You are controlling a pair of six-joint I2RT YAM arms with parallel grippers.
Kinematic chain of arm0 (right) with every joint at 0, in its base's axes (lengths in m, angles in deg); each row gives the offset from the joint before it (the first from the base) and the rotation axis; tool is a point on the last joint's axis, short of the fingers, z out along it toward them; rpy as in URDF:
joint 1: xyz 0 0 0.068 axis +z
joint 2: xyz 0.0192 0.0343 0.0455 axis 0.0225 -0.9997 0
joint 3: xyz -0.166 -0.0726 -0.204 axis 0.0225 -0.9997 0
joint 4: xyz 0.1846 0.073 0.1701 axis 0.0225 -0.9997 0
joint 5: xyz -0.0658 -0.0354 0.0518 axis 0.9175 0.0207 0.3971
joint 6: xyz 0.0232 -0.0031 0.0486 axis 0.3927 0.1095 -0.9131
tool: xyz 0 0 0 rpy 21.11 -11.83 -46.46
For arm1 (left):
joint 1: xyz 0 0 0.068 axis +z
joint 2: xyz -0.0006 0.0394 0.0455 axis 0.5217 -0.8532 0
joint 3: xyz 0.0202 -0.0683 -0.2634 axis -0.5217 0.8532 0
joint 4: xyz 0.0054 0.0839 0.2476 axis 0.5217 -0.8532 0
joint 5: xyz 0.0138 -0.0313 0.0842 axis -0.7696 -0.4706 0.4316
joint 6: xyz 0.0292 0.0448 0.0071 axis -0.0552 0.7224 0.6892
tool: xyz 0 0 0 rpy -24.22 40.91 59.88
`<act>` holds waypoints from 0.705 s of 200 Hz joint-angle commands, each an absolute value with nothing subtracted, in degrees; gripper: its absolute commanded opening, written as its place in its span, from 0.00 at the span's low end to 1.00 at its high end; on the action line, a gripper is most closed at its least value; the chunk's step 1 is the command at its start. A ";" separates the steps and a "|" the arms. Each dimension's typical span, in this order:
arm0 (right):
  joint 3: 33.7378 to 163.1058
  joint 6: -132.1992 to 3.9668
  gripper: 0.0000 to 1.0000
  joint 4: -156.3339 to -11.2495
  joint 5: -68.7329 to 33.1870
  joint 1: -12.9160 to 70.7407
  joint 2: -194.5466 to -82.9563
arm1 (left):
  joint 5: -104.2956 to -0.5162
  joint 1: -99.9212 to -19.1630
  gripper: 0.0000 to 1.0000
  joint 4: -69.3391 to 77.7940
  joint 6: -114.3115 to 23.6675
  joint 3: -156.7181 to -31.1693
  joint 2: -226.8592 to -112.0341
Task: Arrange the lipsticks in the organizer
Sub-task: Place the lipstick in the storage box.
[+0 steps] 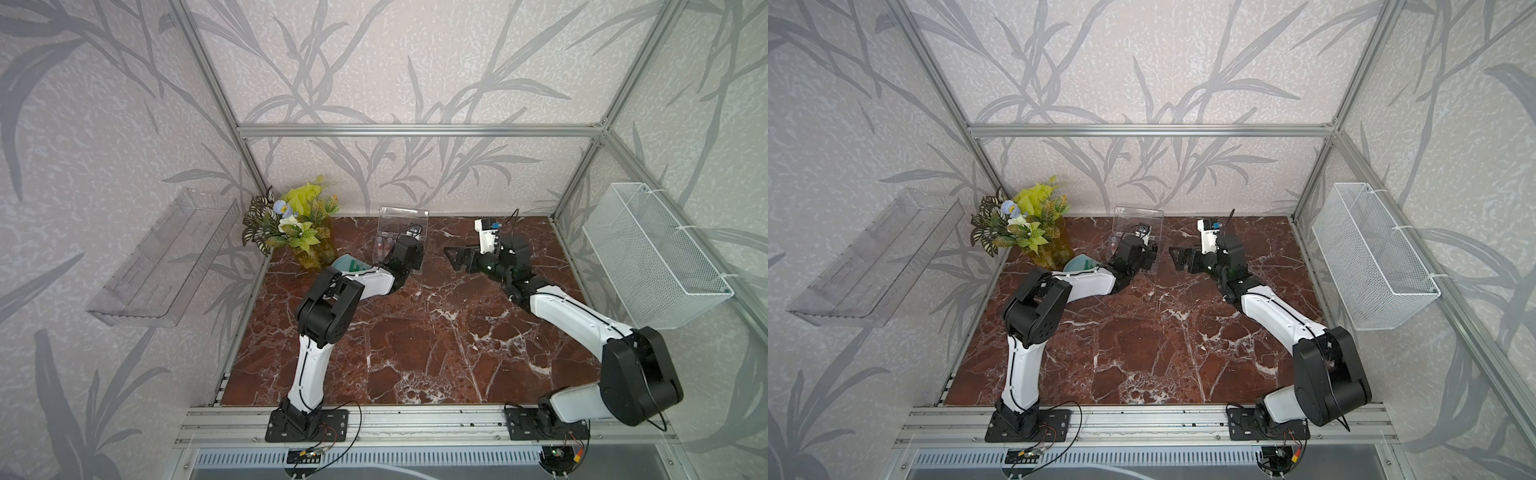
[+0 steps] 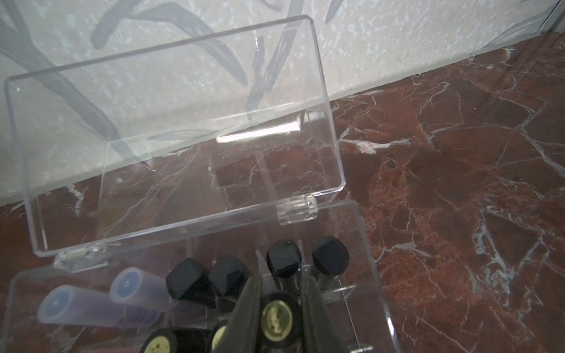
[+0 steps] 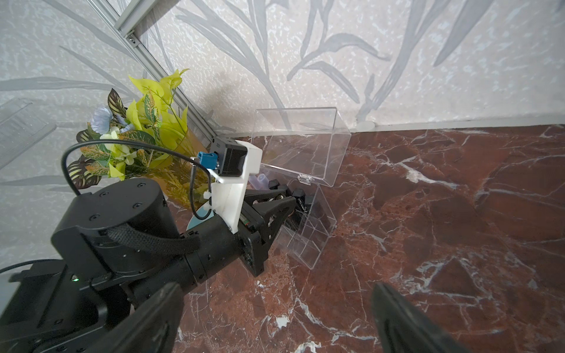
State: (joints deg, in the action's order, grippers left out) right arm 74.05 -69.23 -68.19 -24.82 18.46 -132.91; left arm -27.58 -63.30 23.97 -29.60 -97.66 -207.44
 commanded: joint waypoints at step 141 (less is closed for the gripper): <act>75.96 -57.50 0.99 -85.88 1.15 12.51 -128.58 | -21.17 -48.10 1.00 40.28 -35.90 -53.53 -161.90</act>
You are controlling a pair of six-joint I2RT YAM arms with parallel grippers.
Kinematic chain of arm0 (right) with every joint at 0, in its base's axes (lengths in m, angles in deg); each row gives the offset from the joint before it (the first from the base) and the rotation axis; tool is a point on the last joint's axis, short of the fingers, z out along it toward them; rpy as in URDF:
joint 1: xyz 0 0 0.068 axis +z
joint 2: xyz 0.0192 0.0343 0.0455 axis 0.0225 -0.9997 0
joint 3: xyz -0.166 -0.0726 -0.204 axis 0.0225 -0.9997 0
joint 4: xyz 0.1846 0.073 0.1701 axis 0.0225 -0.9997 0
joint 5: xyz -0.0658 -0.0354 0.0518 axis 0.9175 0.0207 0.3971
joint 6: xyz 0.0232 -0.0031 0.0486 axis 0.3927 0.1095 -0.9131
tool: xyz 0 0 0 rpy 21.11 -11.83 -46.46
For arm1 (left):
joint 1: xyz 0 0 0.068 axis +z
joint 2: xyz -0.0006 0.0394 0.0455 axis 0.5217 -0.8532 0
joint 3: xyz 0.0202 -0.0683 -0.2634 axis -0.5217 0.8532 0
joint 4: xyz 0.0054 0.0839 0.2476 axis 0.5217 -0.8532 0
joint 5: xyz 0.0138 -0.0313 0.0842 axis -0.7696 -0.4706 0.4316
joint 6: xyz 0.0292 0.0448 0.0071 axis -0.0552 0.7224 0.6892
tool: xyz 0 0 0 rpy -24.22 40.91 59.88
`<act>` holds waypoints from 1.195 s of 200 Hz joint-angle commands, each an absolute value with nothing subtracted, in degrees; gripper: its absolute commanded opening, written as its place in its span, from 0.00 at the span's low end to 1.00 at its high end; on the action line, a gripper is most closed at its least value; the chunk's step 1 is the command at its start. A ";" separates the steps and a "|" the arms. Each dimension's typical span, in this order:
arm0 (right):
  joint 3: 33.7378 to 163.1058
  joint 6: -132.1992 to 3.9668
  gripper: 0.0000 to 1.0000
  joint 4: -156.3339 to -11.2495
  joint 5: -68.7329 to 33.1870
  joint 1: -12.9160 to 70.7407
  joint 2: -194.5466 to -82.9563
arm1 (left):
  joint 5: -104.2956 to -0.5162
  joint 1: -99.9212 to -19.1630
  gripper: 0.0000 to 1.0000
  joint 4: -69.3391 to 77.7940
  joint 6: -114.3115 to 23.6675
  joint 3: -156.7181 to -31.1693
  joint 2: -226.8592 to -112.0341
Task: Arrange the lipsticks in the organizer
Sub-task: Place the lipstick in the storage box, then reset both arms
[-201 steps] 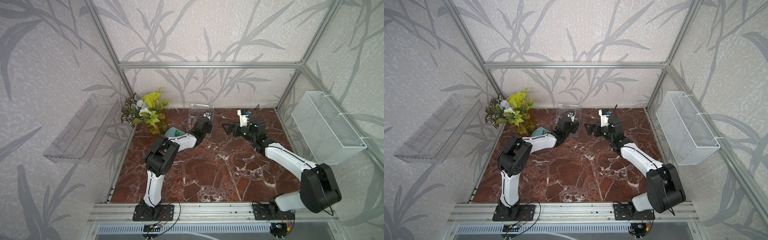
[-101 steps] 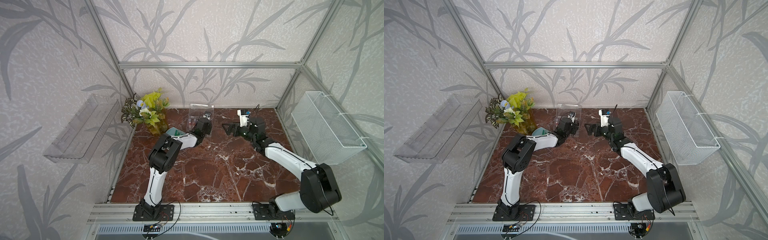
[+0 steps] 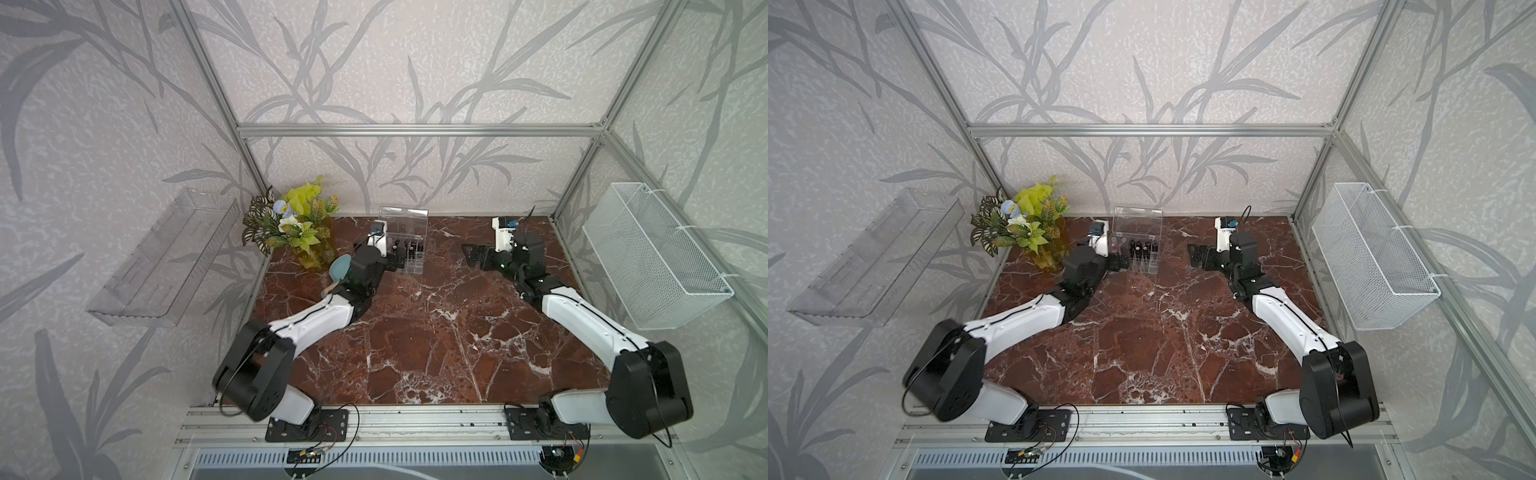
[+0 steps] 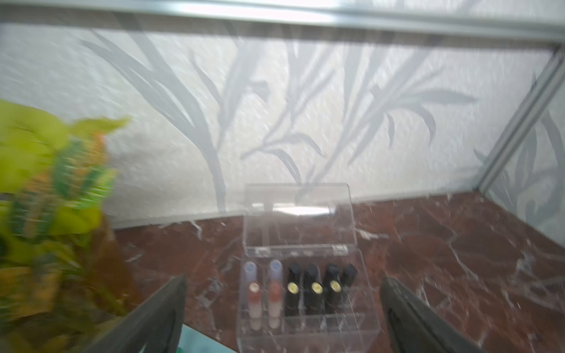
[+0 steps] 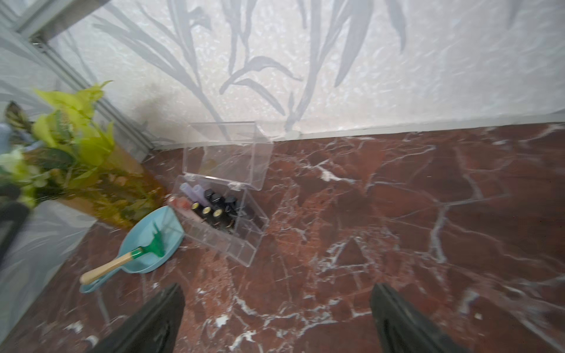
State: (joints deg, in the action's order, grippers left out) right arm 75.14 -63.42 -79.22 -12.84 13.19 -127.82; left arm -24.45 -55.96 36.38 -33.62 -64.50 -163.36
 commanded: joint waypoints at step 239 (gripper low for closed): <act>40.11 -51.52 0.99 -22.87 2.56 -1.73 -141.52 | -19.27 -36.01 1.00 72.99 -29.85 -33.92 -173.37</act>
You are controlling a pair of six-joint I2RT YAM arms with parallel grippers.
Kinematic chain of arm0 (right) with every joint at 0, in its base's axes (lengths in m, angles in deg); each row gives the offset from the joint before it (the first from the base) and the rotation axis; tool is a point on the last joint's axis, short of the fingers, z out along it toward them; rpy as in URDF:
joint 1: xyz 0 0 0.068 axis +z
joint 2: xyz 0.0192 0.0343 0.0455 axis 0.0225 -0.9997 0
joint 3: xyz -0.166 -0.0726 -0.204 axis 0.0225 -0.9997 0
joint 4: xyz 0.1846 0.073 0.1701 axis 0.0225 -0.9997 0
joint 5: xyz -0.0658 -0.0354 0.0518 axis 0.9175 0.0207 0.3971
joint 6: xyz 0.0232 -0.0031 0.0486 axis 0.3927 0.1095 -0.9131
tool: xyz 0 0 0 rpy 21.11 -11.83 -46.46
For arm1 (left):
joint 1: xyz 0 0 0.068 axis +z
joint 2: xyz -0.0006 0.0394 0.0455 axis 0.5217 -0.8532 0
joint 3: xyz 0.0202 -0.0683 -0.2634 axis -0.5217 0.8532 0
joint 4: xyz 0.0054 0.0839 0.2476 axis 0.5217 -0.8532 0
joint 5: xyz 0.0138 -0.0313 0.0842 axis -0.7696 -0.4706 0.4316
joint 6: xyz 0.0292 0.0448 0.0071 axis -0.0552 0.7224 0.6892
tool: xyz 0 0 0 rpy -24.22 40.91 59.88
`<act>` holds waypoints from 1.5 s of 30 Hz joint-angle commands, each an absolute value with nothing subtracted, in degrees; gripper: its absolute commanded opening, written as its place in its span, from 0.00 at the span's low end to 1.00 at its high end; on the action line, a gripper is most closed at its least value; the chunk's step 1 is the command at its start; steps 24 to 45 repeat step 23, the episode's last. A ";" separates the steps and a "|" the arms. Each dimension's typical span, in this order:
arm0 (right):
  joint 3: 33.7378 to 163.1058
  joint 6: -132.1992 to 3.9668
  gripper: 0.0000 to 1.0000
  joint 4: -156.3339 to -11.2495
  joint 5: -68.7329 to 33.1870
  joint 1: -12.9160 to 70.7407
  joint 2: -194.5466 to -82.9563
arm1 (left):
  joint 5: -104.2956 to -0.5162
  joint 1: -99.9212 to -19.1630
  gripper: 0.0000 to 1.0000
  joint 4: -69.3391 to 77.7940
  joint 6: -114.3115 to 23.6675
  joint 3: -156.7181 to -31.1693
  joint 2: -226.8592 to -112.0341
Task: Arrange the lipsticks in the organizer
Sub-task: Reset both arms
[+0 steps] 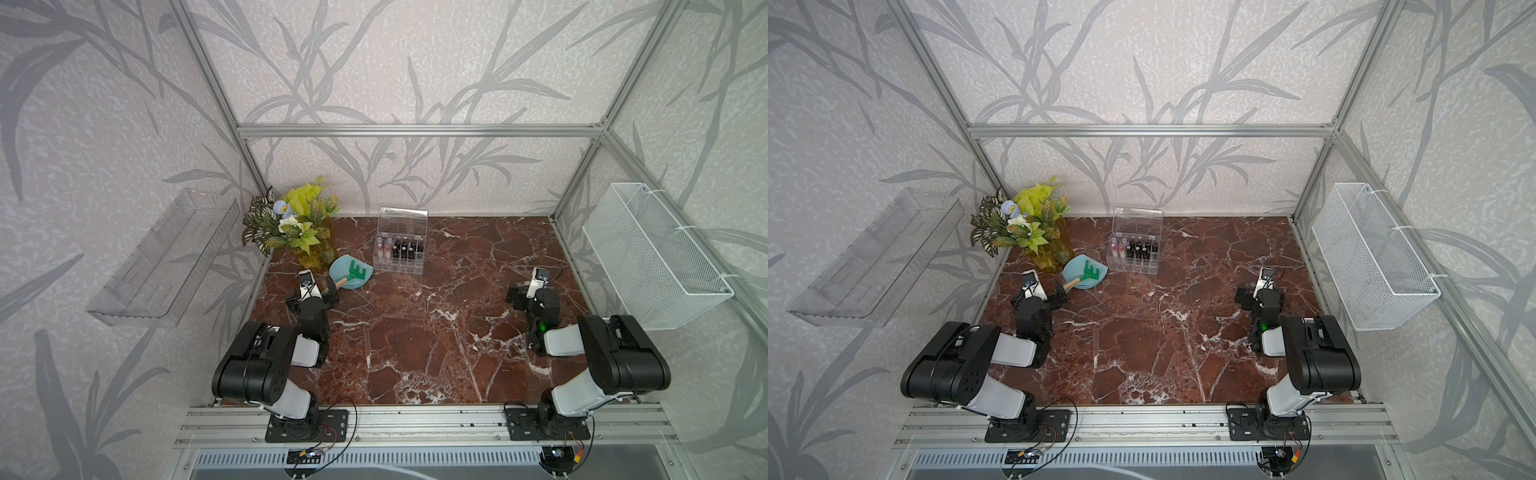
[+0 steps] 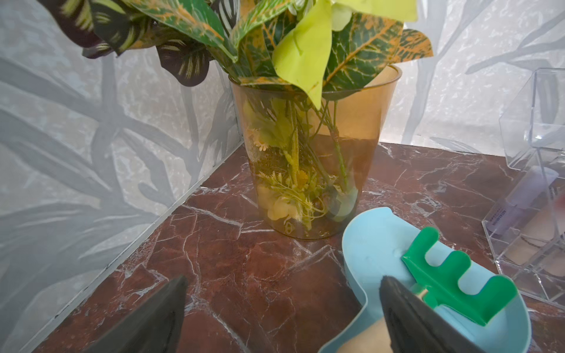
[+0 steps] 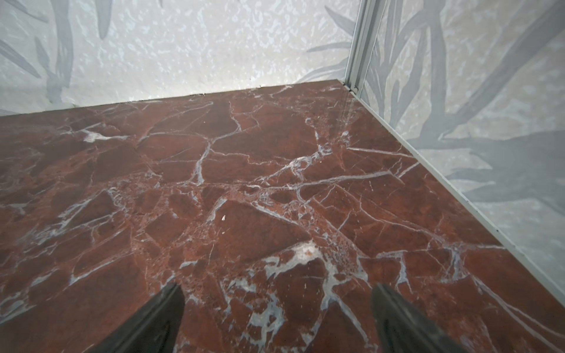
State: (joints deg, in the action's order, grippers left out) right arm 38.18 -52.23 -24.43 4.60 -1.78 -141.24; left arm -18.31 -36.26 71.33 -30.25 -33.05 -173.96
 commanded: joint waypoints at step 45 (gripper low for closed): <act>35.75 -49.01 0.99 -13.66 -4.60 -1.73 -141.96 | -19.30 -35.99 1.00 72.72 -29.95 -33.94 -173.20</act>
